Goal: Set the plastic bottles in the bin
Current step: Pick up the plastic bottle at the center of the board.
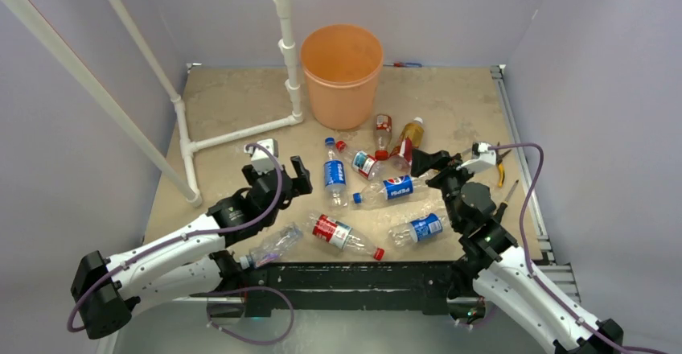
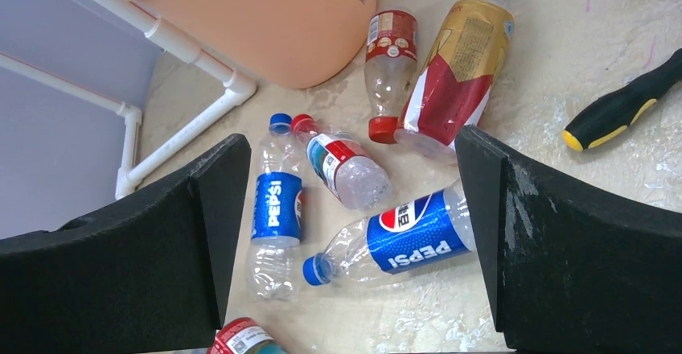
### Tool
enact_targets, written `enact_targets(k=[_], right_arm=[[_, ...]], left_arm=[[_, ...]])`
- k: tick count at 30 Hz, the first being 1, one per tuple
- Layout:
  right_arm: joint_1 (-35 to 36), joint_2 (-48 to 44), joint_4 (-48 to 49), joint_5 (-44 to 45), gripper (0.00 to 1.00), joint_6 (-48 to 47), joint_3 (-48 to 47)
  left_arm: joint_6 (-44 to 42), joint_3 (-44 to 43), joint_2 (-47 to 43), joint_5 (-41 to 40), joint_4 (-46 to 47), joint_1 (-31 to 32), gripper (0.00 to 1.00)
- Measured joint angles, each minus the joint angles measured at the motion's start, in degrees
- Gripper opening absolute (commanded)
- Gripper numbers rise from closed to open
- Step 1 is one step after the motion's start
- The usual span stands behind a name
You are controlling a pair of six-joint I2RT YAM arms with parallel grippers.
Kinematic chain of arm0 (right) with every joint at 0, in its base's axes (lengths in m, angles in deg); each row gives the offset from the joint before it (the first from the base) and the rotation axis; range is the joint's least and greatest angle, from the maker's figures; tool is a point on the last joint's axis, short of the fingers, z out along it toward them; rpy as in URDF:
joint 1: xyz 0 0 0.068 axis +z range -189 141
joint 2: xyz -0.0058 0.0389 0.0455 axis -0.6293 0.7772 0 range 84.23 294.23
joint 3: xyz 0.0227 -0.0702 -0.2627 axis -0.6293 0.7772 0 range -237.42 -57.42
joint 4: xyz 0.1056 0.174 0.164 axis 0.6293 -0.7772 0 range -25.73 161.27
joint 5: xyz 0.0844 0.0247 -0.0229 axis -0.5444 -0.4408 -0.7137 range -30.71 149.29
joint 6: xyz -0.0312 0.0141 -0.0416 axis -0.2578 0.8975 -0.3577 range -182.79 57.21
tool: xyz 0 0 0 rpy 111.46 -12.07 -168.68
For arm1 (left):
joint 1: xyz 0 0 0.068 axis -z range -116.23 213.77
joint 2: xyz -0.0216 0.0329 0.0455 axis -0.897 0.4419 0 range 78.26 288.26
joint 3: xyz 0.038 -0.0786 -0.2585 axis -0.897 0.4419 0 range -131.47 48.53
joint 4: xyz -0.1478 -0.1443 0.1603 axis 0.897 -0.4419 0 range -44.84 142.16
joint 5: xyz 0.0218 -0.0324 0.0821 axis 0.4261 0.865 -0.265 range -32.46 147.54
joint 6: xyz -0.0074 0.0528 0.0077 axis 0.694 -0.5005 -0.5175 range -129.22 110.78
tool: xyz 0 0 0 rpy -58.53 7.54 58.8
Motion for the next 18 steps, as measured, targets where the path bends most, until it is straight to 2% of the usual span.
enact_targets(k=[9,18], right_arm=[[0.0,0.5,1.0,-1.8,0.97,-0.9,0.1],[0.0,5.2,0.9,-2.7,0.94,-1.6,0.0]], left_arm=[[-1.0,0.0,-1.7,0.7,-0.2,0.0,0.93],[-2.4,0.0,-1.5,1.2,-0.1,1.2,0.88]])
